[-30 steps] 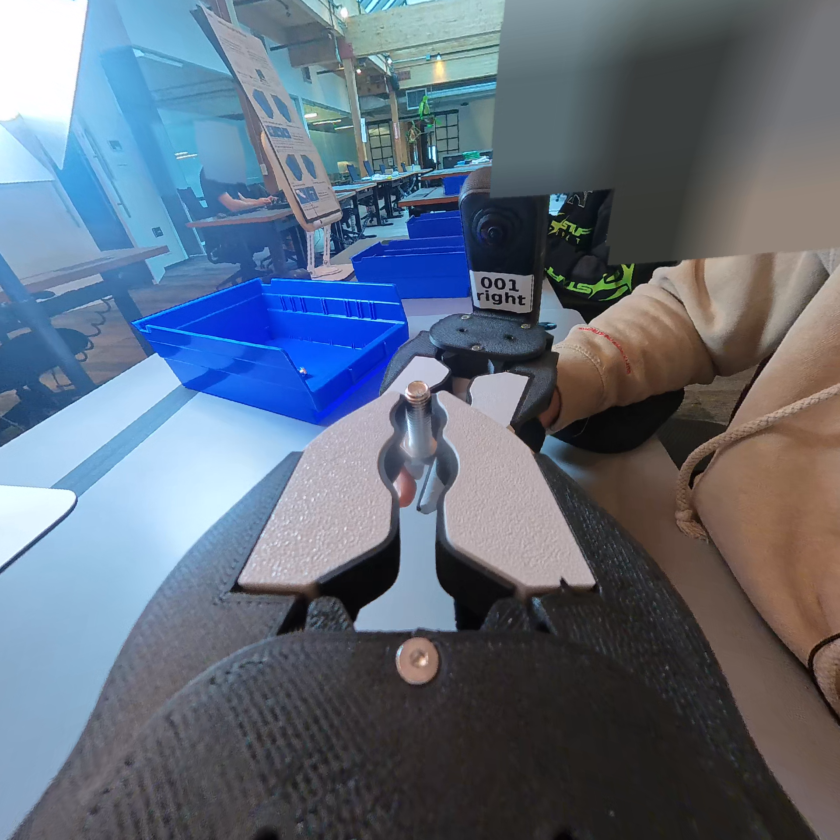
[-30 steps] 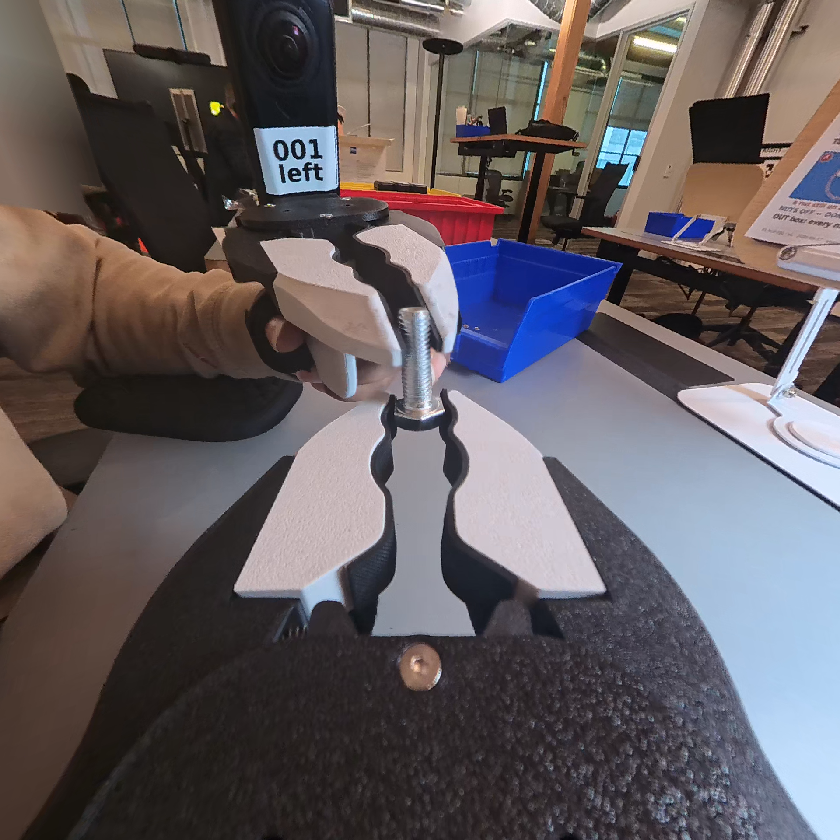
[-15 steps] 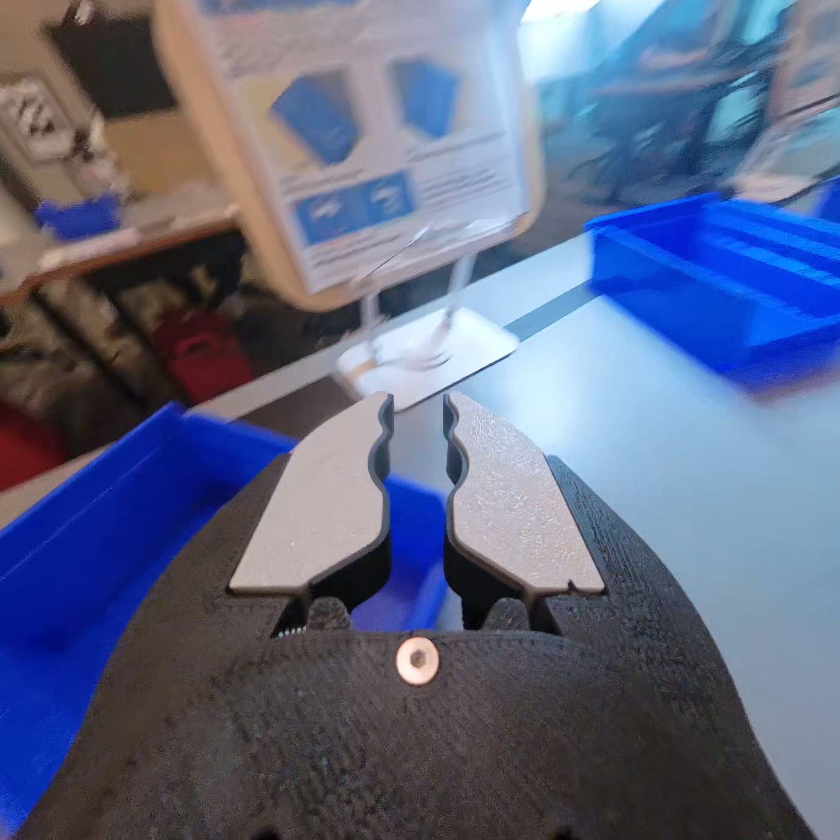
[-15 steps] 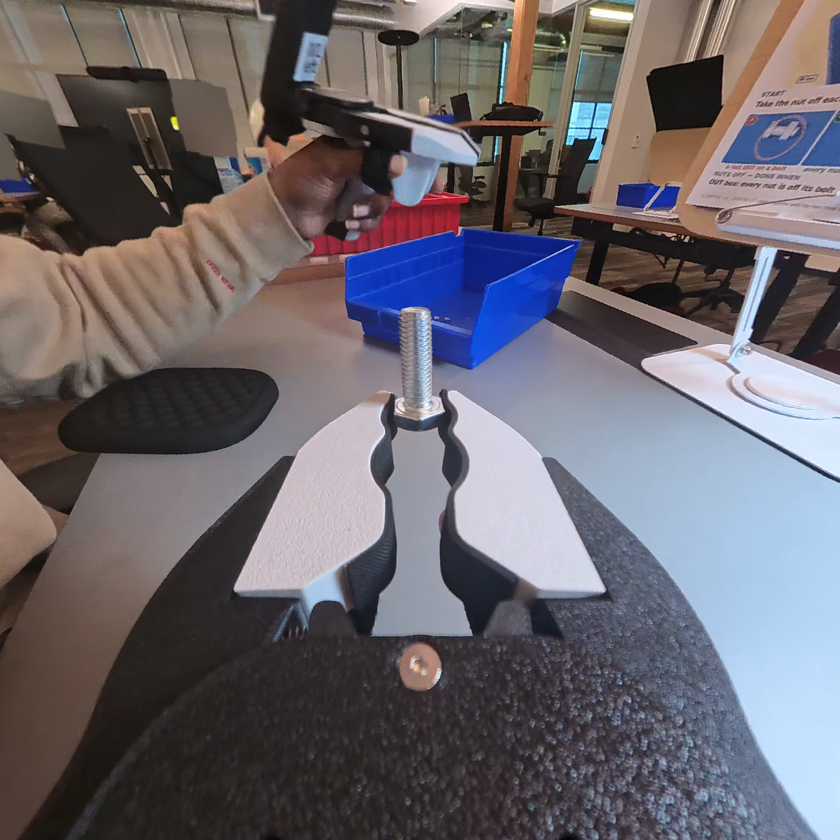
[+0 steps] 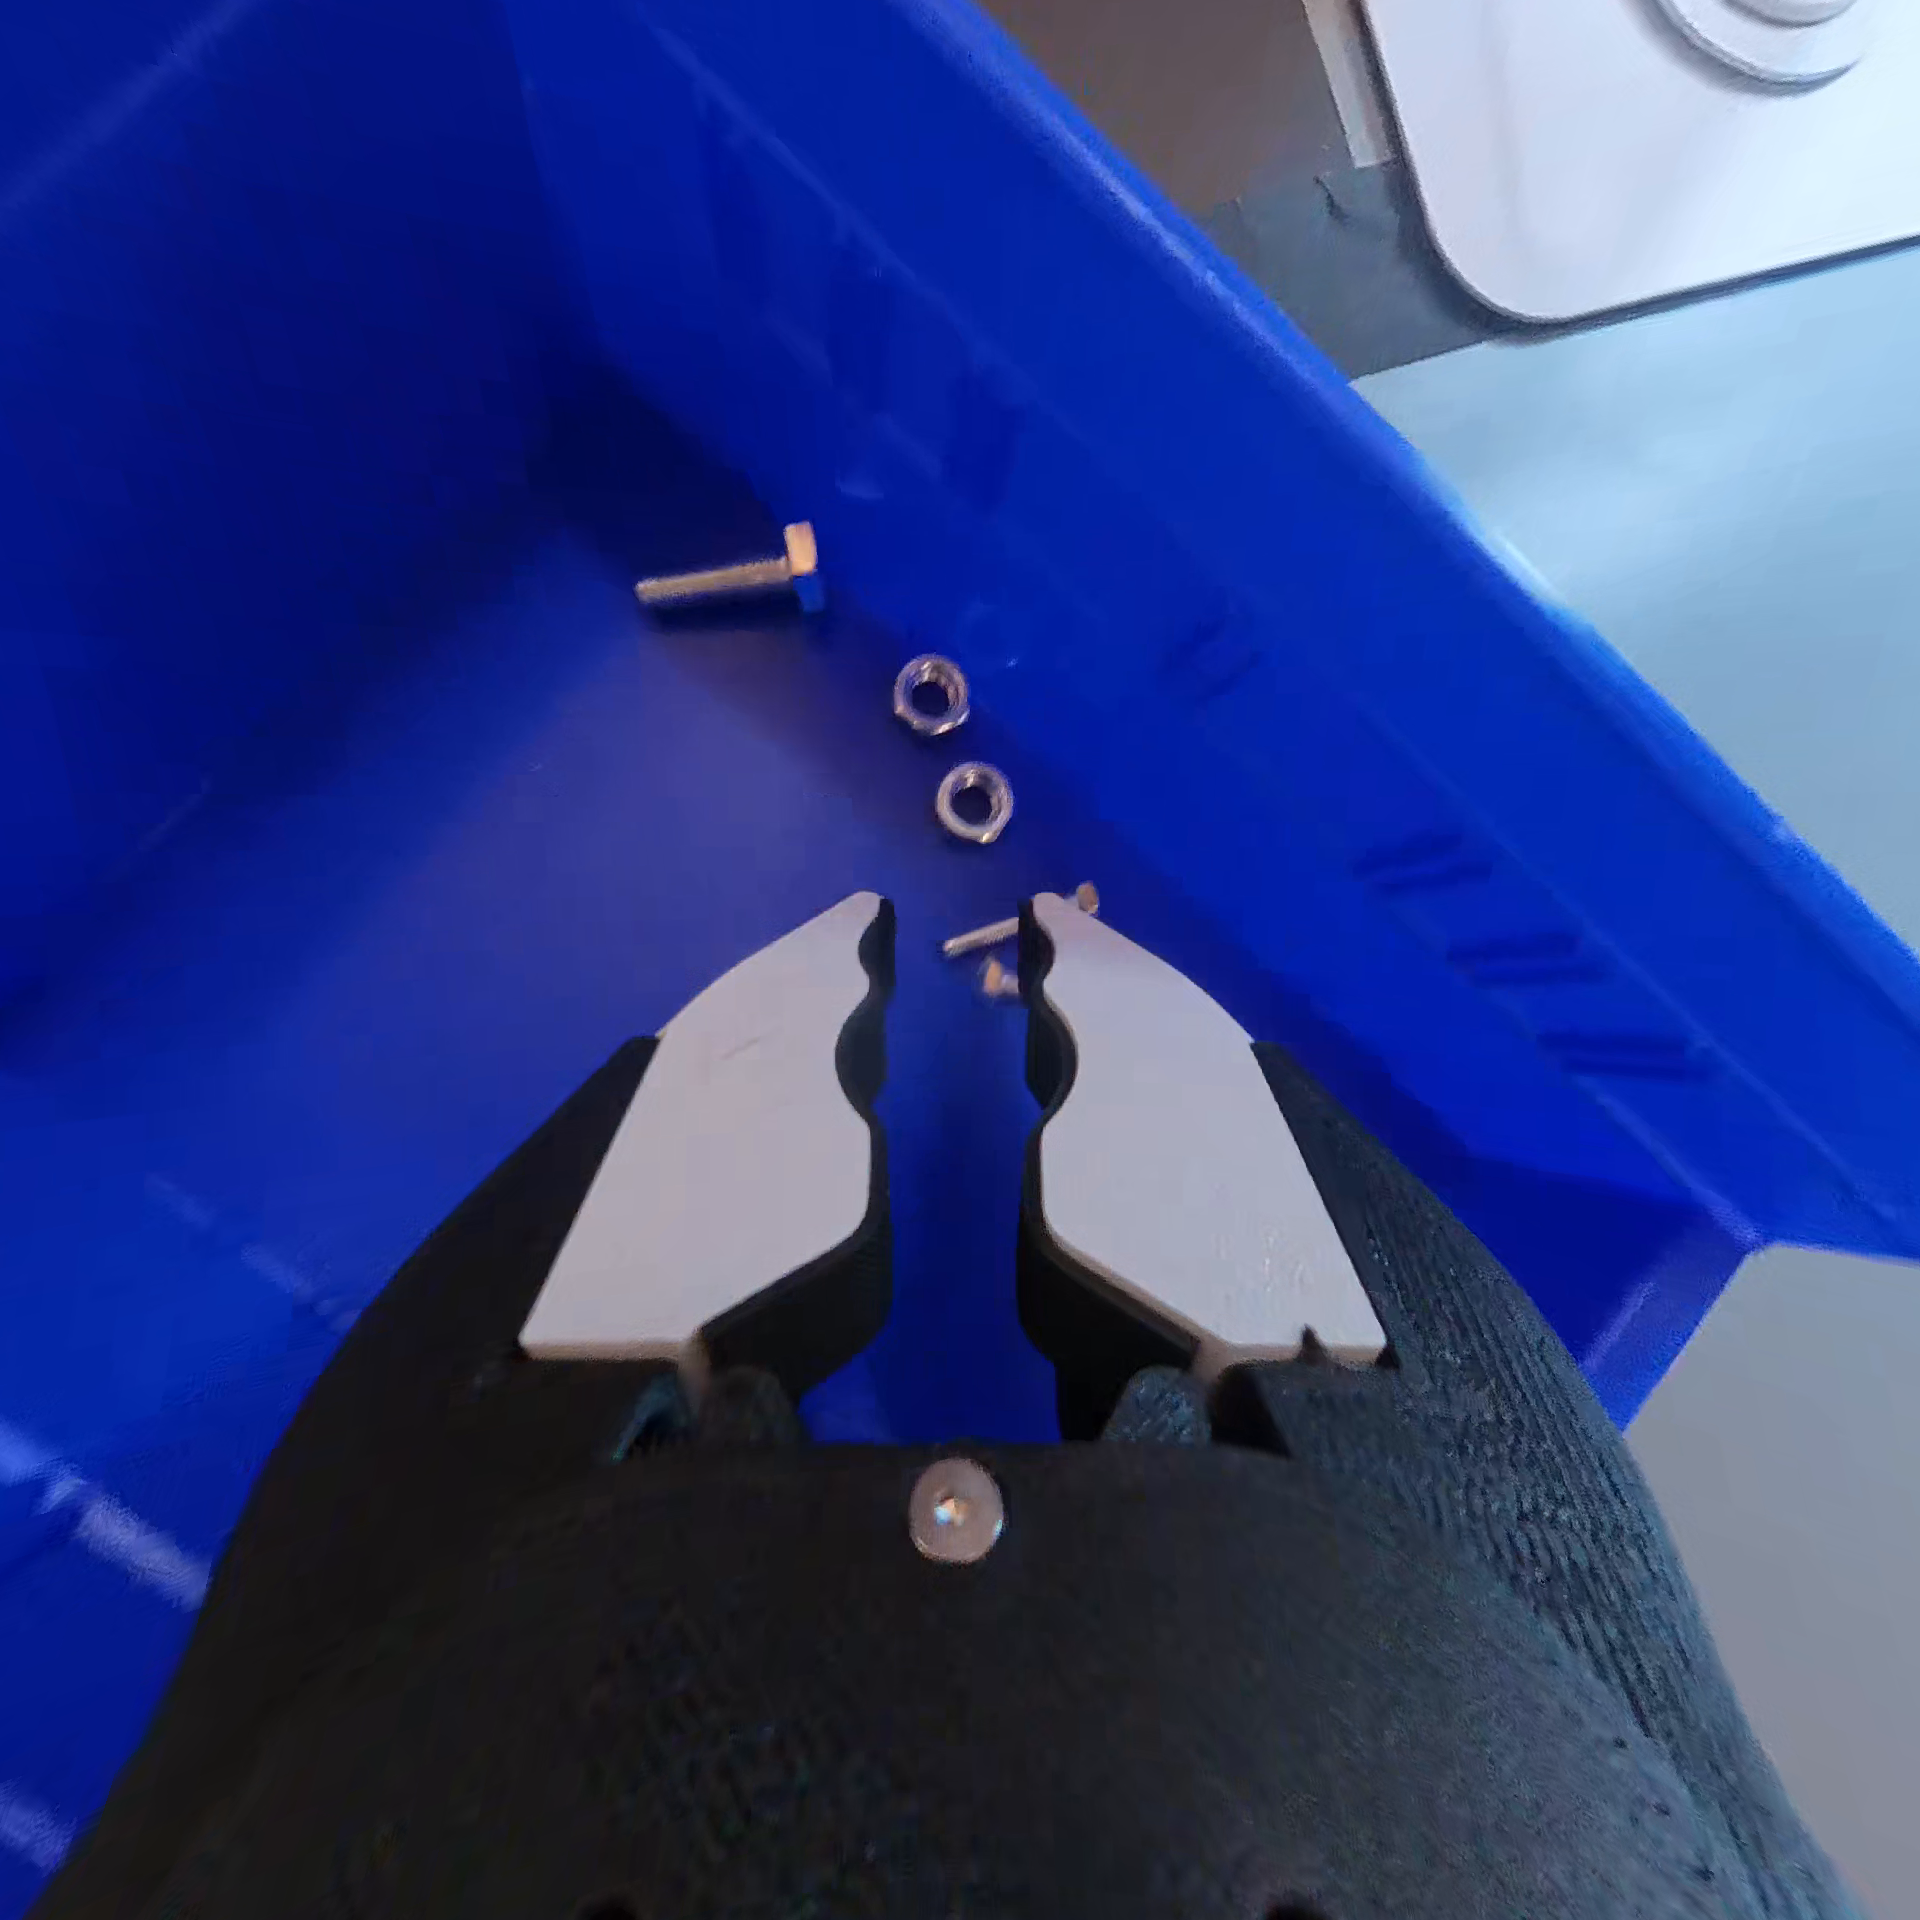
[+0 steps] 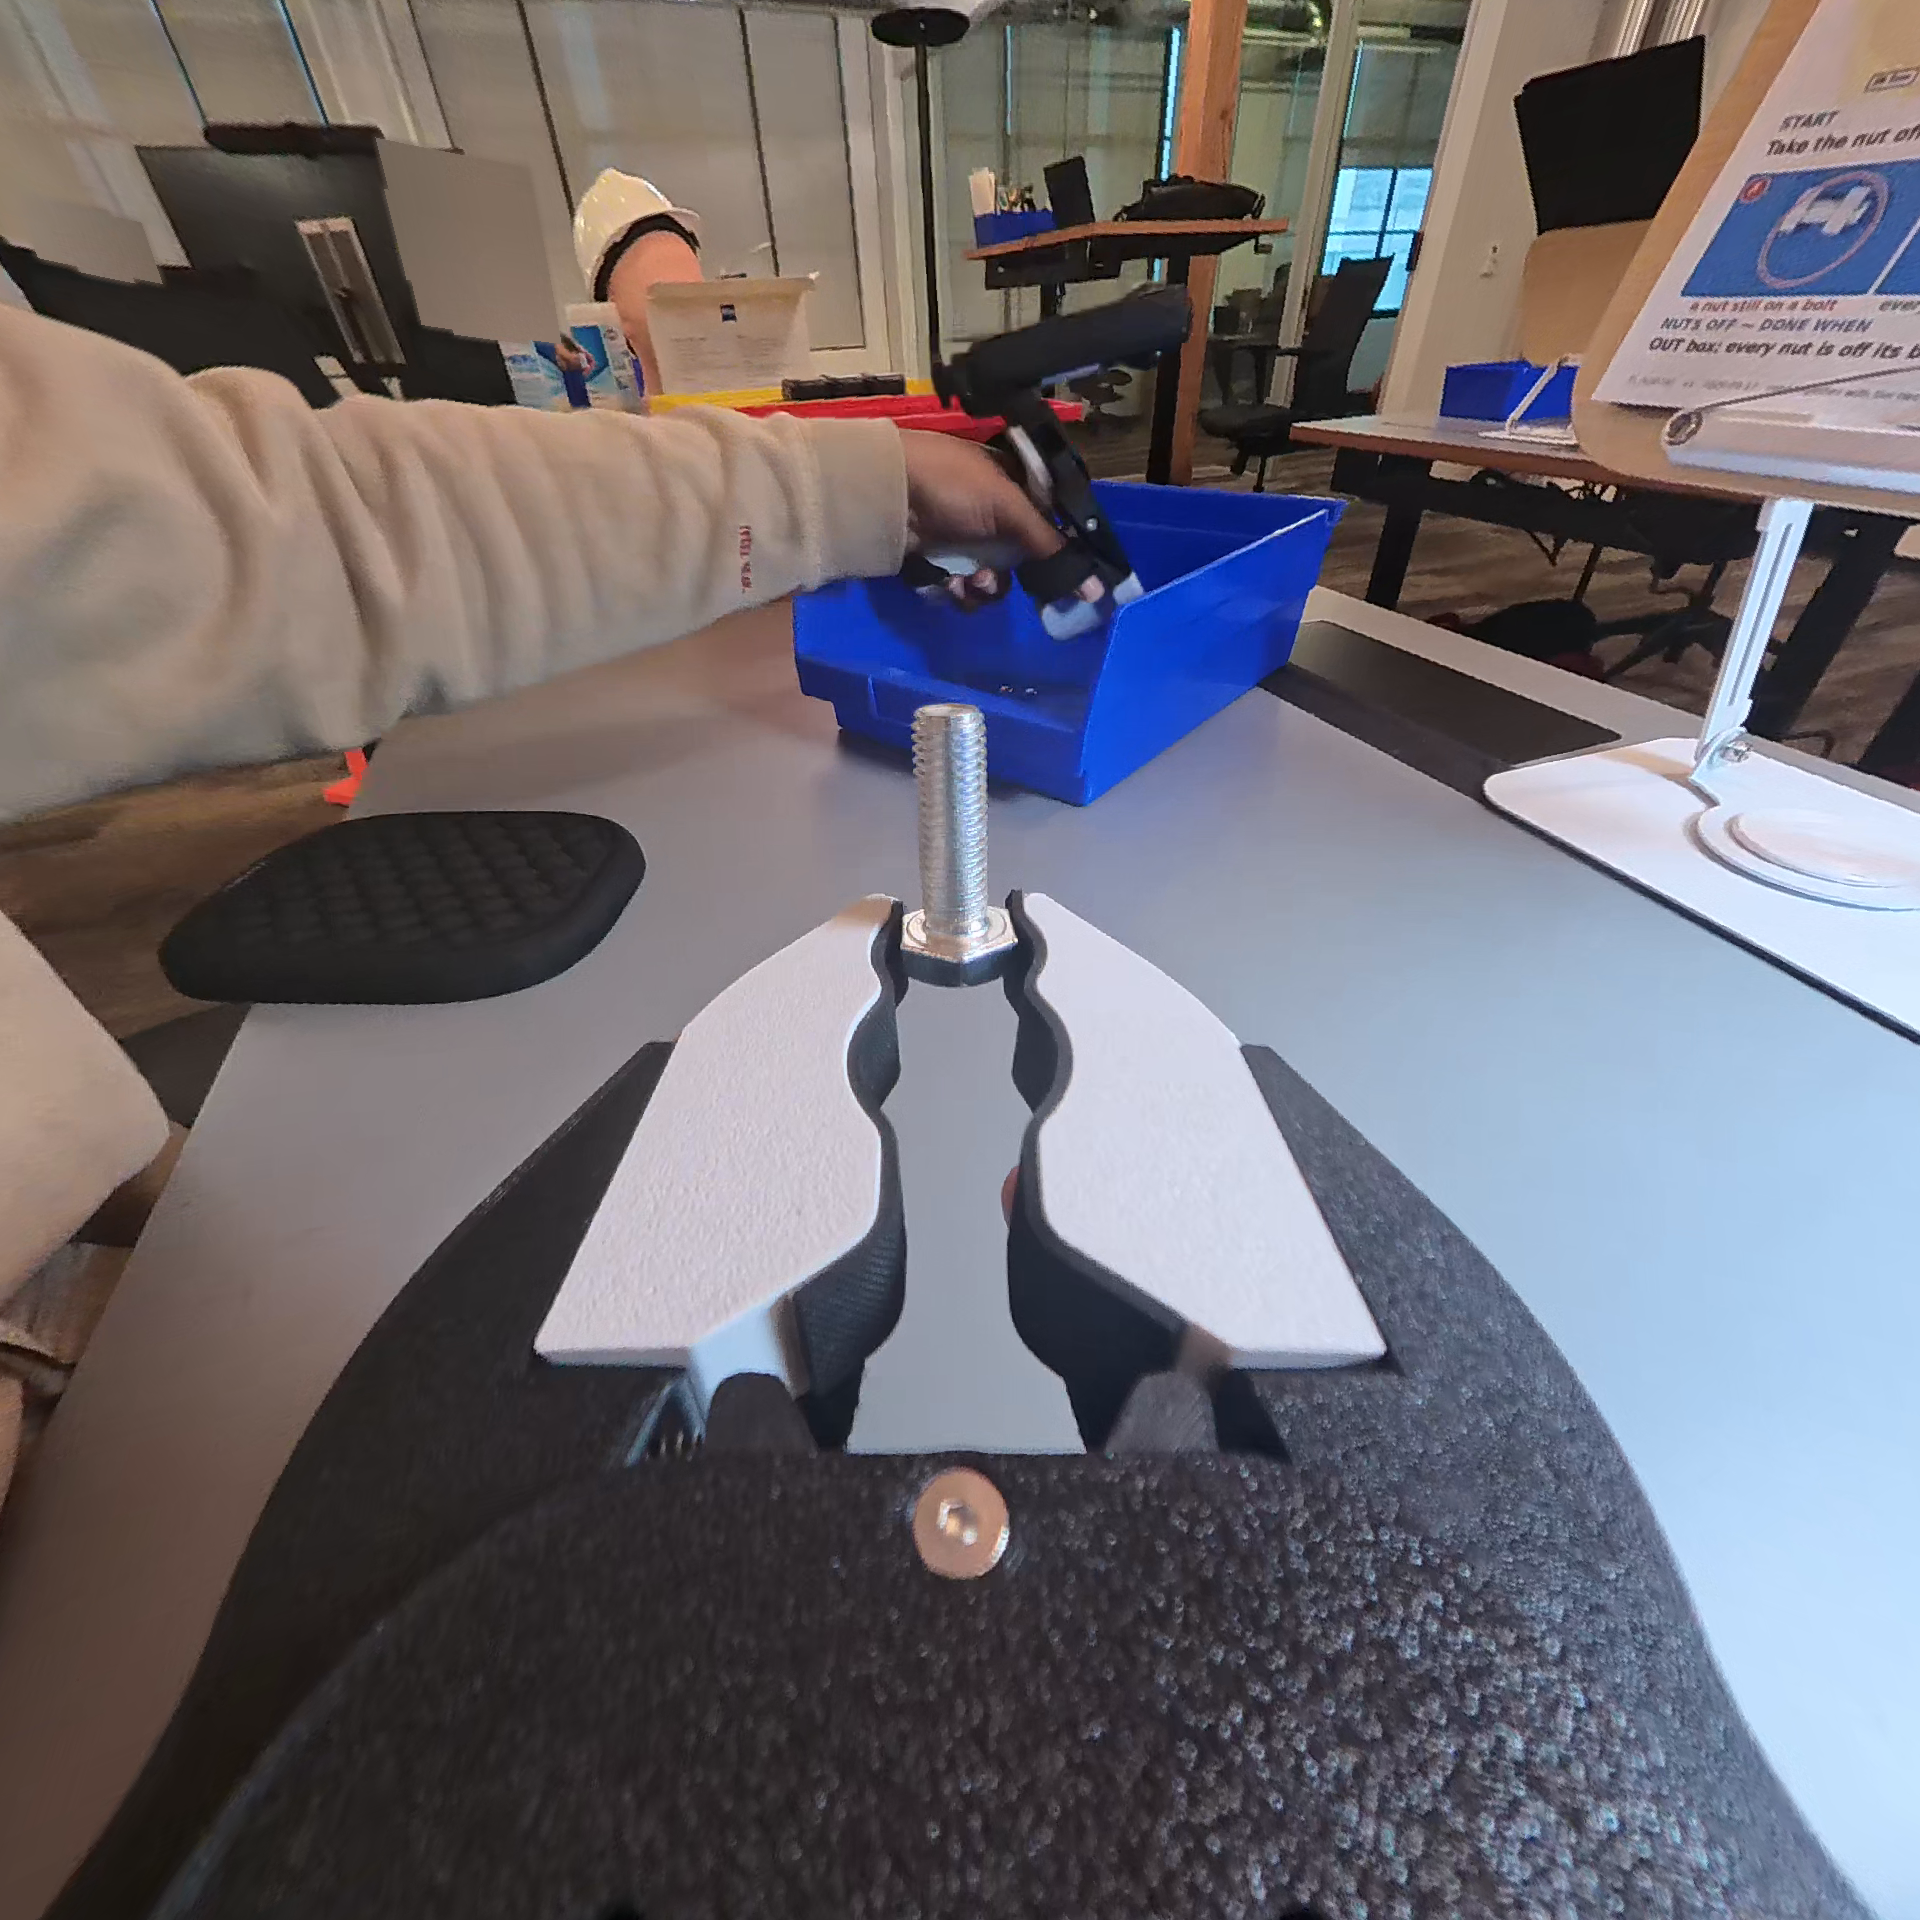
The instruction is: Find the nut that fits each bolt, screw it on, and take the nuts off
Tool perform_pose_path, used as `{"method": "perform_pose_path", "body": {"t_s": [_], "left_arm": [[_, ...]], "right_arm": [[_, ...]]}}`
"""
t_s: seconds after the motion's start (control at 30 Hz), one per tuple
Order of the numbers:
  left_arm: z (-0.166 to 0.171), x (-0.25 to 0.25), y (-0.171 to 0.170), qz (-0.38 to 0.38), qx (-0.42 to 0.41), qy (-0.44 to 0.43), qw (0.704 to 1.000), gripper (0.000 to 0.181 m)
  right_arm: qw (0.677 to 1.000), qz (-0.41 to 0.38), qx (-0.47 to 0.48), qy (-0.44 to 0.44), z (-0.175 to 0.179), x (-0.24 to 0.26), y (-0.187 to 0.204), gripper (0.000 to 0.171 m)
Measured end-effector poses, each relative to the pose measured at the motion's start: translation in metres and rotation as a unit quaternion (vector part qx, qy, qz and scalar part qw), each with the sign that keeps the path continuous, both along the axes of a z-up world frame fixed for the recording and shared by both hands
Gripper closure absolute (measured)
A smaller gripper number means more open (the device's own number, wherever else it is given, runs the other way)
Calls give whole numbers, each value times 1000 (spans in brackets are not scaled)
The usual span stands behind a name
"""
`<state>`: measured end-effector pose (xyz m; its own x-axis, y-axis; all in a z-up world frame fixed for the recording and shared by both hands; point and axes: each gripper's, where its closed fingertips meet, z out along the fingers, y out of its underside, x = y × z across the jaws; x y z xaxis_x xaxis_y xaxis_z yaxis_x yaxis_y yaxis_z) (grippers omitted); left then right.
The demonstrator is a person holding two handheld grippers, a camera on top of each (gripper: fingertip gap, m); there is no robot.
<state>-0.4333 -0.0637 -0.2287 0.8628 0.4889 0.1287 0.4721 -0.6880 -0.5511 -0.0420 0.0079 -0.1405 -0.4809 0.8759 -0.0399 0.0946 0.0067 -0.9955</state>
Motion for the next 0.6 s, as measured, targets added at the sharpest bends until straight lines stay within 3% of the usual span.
{"method": "perform_pose_path", "body": {"t_s": [0.03,0.3,0.5,0.53,0.6], "left_arm": [[-3,0,7,0,2,-3,1000,157],[-24,-2,27,-9,-44,19,999,157],[-24,-2,27,-15,-44,36,998,169],[-24,-2,25,-16,-46,41,998,181],[-23,-6,22,-10,-51,64,997,169]], "right_arm": [[1000,0,0,-1,-1,0,1,153],[1000,-4,-6,0,1,2,6,153],[1000,-6,-5,2,2,3,6,153],[1000,-5,-5,1,2,3,6,153],[1000,-4,-6,1,2,3,5,153]]}}
